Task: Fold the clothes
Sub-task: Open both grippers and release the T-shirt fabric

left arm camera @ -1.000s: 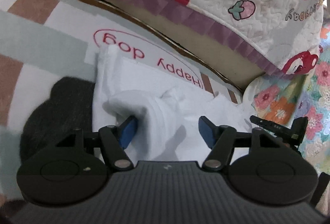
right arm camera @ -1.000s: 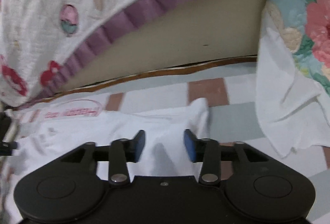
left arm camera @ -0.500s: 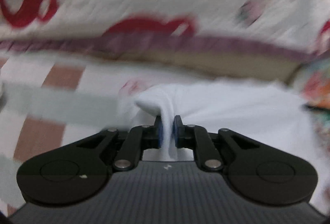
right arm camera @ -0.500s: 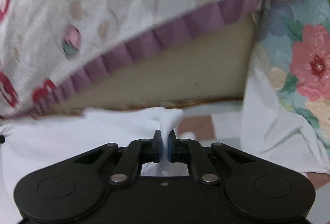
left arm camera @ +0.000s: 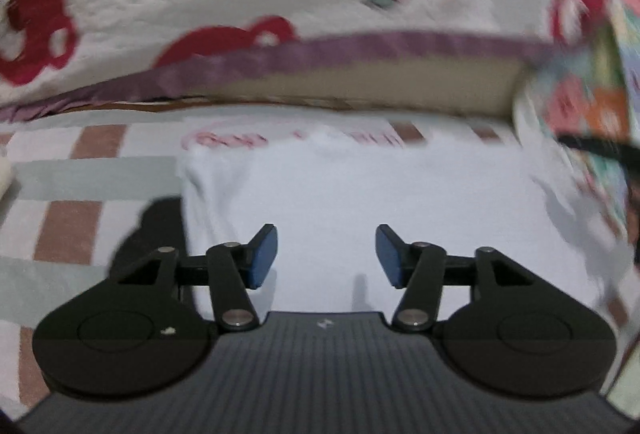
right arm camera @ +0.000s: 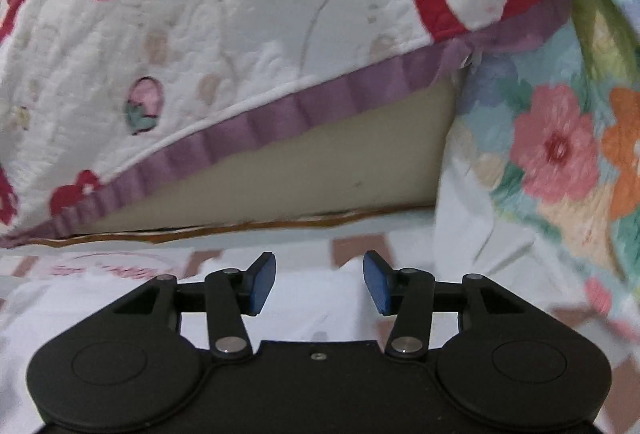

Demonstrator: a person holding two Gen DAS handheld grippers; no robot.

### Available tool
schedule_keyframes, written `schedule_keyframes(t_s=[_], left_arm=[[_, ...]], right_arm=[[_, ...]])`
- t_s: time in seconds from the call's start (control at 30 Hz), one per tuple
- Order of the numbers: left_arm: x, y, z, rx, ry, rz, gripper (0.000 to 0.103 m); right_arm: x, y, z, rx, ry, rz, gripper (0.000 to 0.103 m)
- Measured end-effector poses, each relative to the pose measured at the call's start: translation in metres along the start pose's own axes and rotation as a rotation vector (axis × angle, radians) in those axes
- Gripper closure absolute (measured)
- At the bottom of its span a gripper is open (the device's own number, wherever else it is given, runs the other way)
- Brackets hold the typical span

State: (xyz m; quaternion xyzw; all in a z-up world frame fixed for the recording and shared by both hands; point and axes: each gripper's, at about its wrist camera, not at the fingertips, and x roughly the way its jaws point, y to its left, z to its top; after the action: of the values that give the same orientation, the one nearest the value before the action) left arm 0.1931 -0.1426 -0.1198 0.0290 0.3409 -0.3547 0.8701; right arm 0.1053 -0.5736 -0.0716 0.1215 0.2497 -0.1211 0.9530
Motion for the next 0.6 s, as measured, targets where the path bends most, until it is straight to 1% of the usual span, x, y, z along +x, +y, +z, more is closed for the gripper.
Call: schedule_keyframes(t_s=[0.07,0.17,0.23,0.27,0.33,0.4,0.43,0.47,0.5,0.57,0.6], left_arm=[[0.002,-0.002,-0.015,-0.031,0.032,0.0,0.043],[0.009,-0.001,-0.036,-0.081,0.138,0.013,0.043],[0.003,-0.009,-0.046,-0.006,0.17,0.053,0.043],[-0.001,-0.013,-0.049,0.03,0.191,0.065,0.043],[-0.013,-0.018,-0.056,0.085,0.26,0.079,0.043],[-0.028,-0.016,-0.069,0.102,0.297,0.089,0.043],[-0.036,-0.013,-0.074,0.093,0.305,0.101,0.043],[-0.045,-0.008,-0.077,0.055,0.307,0.116,0.043],[-0.052,-0.003,-0.08,0.009,0.313,0.133,0.042],[-0.06,0.011,-0.079,-0.143,0.348,0.167,0.042],[-0.066,0.02,-0.08,-0.248,0.339,0.141,0.042]], right_arm=[[-0.003,0.009,-0.013,0.044,0.066,0.048,0.048],[-0.006,0.026,-0.035,0.037,0.182,0.094,0.048],[-0.012,0.033,-0.05,-0.008,0.234,0.058,0.048],[-0.015,0.035,-0.058,-0.054,0.25,0.014,0.049],[-0.023,0.029,-0.076,-0.138,0.262,-0.072,0.049],[-0.034,0.018,-0.094,-0.206,0.259,-0.144,0.049],[-0.042,0.009,-0.101,-0.21,0.246,-0.154,0.048],[-0.049,0.001,-0.106,-0.213,0.238,-0.186,0.04],[-0.055,-0.009,-0.11,-0.199,0.23,-0.213,0.038],[-0.07,-0.03,-0.11,-0.08,0.226,-0.263,0.039],[-0.08,-0.036,-0.108,-0.031,0.206,-0.287,0.039]])
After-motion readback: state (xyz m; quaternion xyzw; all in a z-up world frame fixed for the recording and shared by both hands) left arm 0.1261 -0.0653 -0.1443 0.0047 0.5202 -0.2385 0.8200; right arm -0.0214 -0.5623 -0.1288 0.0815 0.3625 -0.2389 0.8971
